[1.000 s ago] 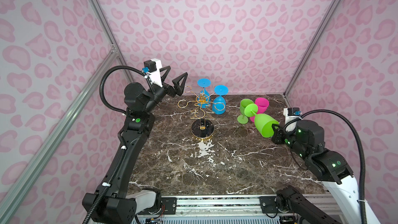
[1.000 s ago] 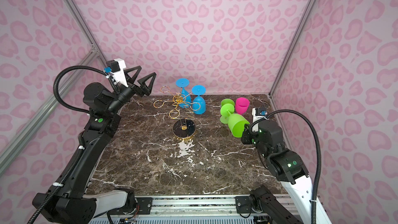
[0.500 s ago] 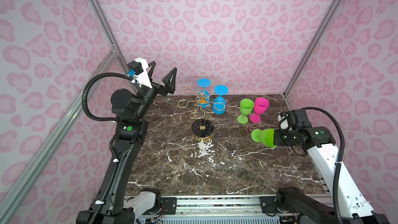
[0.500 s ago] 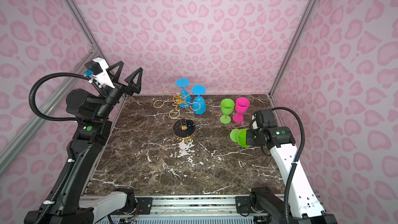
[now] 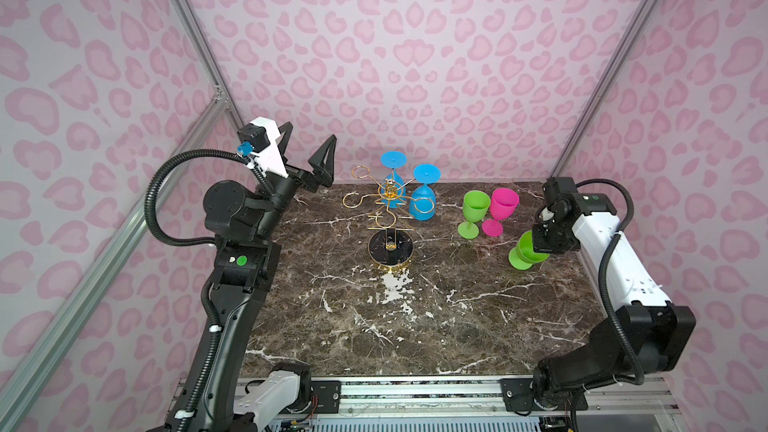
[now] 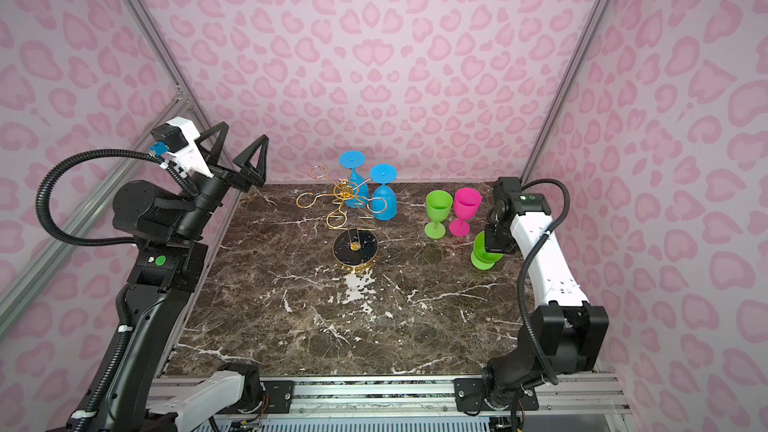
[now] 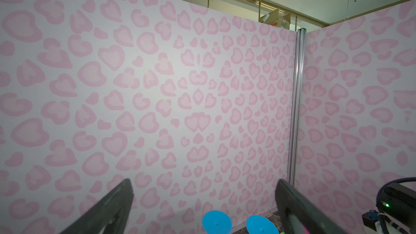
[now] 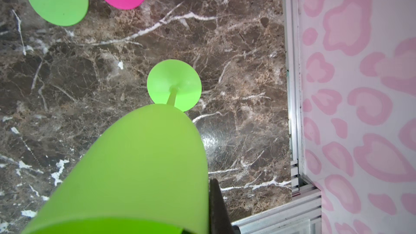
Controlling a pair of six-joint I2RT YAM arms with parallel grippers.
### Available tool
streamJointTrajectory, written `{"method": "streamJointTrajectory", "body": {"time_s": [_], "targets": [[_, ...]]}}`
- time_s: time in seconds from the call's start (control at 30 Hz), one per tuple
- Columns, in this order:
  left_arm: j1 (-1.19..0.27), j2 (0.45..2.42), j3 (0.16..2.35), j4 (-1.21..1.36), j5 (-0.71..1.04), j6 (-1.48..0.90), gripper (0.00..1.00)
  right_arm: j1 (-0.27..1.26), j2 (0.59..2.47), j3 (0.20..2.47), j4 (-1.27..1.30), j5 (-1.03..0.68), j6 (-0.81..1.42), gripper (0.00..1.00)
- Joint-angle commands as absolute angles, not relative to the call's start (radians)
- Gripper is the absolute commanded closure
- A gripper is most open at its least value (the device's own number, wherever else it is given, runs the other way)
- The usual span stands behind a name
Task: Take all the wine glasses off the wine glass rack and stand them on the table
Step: 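Carry the green glass with the right gripper down beside the standing glasses, then set the green glass upright on the table and open the right gripper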
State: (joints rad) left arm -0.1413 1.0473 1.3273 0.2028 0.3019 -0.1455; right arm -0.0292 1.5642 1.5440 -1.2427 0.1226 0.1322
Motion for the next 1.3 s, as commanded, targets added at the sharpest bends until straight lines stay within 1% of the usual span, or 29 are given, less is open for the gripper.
{"method": "streamJointTrajectory", "body": {"time_s": [0.0,0.07,0.23,0.4,0.67,1.07,1.1,1.13,1.27], "targets": [[-0.140,1.003,1.270,0.198,0.286,-0.125,0.01,-0.068,1.632,1.611,-1.261,0.112,0.108,1.00],[-0.140,0.966,1.207,0.223,0.274,-0.110,0.01,-0.092,1.679,1.658,-1.258,0.076,0.096,1.00],[-0.142,0.922,1.125,0.216,0.238,-0.048,0.00,-0.118,1.786,1.774,-1.290,0.067,0.093,1.00],[-0.141,0.879,1.062,0.263,0.220,-0.026,0.00,-0.129,1.883,1.874,-1.316,0.068,0.092,1.00],[-0.141,0.866,1.032,0.268,0.201,-0.039,0.01,-0.143,1.965,1.935,-1.318,0.090,0.094,1.00],[-0.142,0.870,1.032,0.259,0.193,-0.035,0.01,-0.155,2.056,2.022,-1.349,0.047,0.089,1.00],[-0.142,0.870,1.032,0.259,0.192,-0.035,0.01,-0.155,2.057,2.021,-1.347,0.046,0.089,0.98],[-0.141,0.871,1.034,0.259,0.192,-0.035,0.00,-0.155,2.056,2.019,-1.345,0.049,0.089,0.94],[-0.141,0.870,1.032,0.258,0.190,-0.035,0.01,-0.155,2.050,2.021,-1.343,0.038,0.089,0.83]]}}
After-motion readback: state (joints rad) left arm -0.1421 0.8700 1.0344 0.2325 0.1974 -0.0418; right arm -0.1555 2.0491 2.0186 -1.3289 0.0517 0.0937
